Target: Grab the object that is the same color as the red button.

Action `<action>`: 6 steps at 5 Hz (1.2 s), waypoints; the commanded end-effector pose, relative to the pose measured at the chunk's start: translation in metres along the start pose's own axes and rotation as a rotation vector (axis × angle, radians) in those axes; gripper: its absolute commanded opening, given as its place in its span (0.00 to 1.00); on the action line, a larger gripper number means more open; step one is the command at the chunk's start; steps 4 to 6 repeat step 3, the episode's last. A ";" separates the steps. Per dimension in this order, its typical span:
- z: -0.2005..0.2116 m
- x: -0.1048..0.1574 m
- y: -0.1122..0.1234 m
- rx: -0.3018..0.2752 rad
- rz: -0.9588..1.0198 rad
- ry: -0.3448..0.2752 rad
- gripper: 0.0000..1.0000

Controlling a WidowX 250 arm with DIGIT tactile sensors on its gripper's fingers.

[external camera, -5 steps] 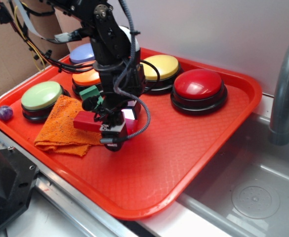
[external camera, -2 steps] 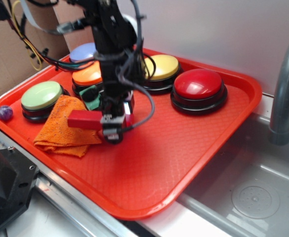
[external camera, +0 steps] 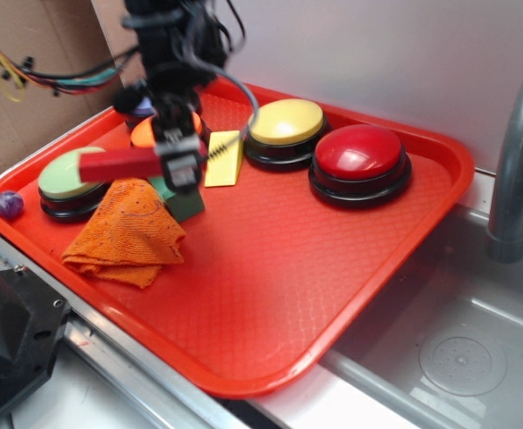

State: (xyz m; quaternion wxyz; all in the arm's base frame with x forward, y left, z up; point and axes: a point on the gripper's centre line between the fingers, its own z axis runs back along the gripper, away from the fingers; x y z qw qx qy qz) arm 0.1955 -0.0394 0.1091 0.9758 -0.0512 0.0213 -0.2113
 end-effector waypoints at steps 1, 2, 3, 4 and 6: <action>0.062 -0.022 0.000 0.063 0.291 -0.069 0.00; 0.076 -0.030 -0.001 0.108 0.385 -0.098 0.00; 0.076 -0.032 0.002 0.083 0.379 -0.095 0.00; 0.076 -0.032 0.002 0.083 0.379 -0.095 0.00; 0.076 -0.032 0.002 0.083 0.379 -0.095 0.00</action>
